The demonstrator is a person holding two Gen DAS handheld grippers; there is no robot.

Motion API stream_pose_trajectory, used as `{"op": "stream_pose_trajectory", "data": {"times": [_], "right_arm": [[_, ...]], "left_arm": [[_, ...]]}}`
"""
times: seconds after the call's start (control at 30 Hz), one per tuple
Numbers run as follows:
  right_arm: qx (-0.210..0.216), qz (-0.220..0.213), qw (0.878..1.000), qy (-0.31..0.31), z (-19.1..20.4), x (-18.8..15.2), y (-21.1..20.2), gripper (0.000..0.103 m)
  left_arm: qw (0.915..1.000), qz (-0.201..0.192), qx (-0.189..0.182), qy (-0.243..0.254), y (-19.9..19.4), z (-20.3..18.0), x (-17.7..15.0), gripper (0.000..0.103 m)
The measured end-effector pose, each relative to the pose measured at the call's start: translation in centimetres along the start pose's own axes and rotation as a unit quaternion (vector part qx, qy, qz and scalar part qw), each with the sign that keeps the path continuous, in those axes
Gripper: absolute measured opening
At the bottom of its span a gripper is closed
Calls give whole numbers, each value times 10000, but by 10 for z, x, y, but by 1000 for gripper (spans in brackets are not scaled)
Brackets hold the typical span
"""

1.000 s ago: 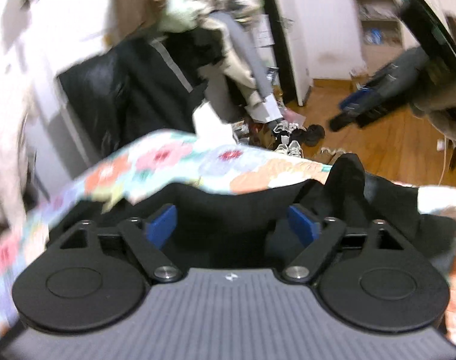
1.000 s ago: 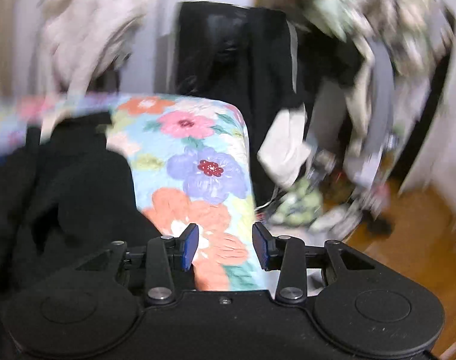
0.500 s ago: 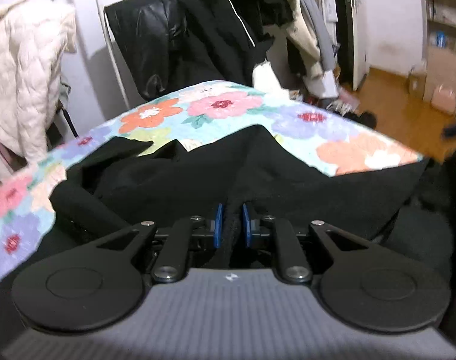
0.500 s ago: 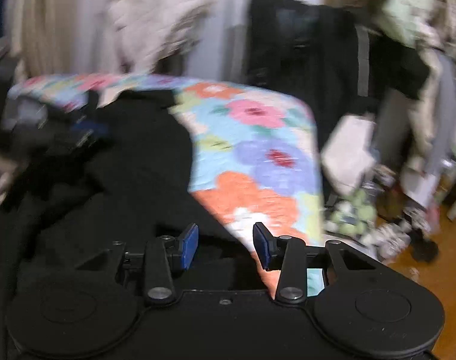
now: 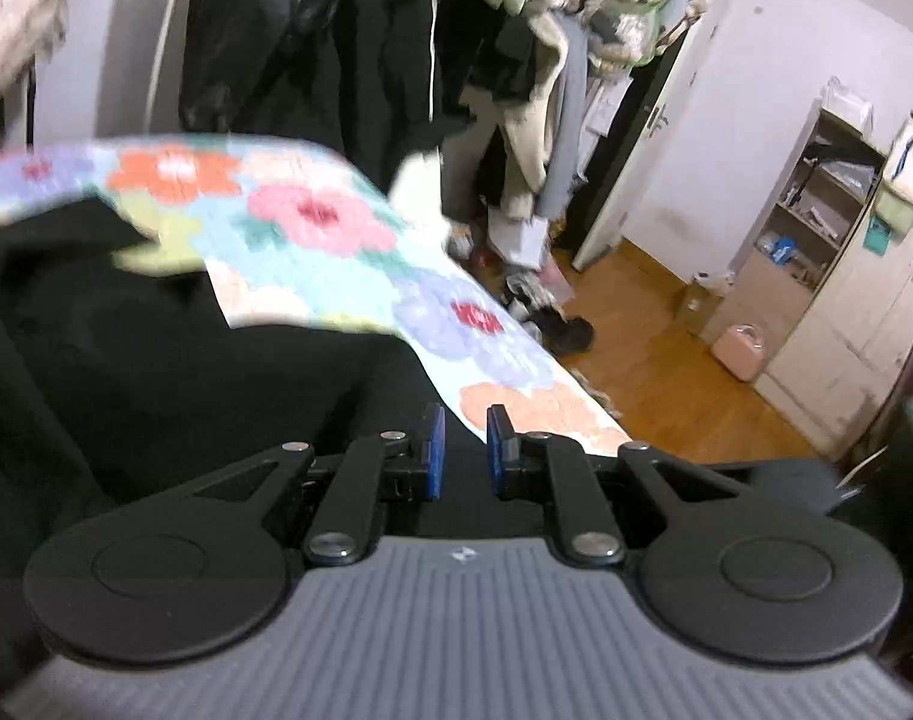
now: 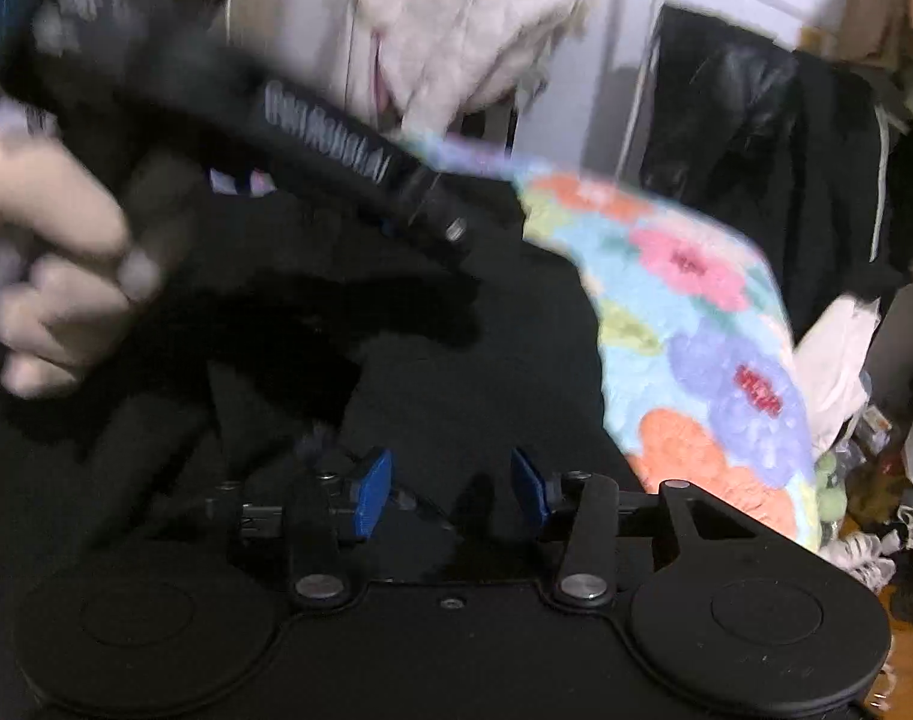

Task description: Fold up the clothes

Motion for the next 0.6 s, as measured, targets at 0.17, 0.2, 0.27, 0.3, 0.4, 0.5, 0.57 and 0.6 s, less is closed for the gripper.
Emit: {"op": "stream_pose_trajectory", "data": {"times": [0.17,0.2,0.27,0.3,0.4,0.5,0.57,0.6], "right_arm": [[49,169,9998,-94,4,0,14,49],[60,171,9998,-98,5,1,15,49],[83,174,9998,-104,6,2,18,51],[95,176,9997,-108,7,3,19,51],[129,181,9997,-118,8,5,23,46],[-165,-354,9987,327,-9,16,10,5],[-411,-625,9953,608,-26,20,-1,1],[-544,-688,9934,738,-36,20,-5,0]], "left_arm": [[9973,-200,553,447,-10,5,-3,14],[9962,-277,654,510,-16,8,-1,15],[9938,-354,837,646,-26,12,1,19],[9930,-344,903,685,-31,14,1,20],[9932,-238,924,666,-35,18,-5,27],[9932,-138,953,657,-37,20,-13,31],[9930,-83,945,700,-36,20,-18,31],[9932,-74,923,708,-36,19,-19,32]]}}
Point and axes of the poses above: each gripper's, at about its wrist camera, not at the fingertips, and y roughly the way its jaws point, z to its left, x to its top, the point moved 10 cm from there along y, roughly the way its jaws point, and after that the axes turned 1 degree about x, right-handed, at the moved point
